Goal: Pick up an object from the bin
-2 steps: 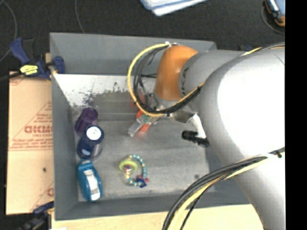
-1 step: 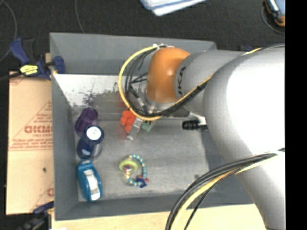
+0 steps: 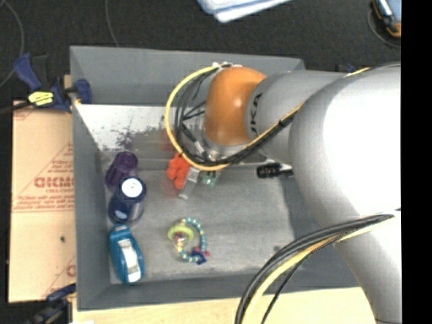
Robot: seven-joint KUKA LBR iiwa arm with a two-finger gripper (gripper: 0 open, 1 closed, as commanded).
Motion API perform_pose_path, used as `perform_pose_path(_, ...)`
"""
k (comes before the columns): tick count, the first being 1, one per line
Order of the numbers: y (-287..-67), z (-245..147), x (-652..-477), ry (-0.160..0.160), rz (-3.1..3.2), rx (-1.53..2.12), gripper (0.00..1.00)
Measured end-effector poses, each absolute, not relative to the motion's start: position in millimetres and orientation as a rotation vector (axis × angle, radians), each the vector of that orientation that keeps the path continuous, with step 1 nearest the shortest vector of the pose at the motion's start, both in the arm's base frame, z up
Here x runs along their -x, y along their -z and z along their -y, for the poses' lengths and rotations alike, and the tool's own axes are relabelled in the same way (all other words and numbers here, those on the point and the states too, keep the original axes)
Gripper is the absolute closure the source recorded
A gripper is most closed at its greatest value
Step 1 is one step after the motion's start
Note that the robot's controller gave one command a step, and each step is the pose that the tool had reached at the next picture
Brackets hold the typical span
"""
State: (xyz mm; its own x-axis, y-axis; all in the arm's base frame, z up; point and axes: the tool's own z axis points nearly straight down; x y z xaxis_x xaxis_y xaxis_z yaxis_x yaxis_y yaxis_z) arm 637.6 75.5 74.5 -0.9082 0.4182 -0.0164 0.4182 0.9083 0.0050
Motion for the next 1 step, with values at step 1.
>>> perform_pose_path(1, -77.6, -76.3, -637.3, -0.001, -3.084, -0.503, 1.00)
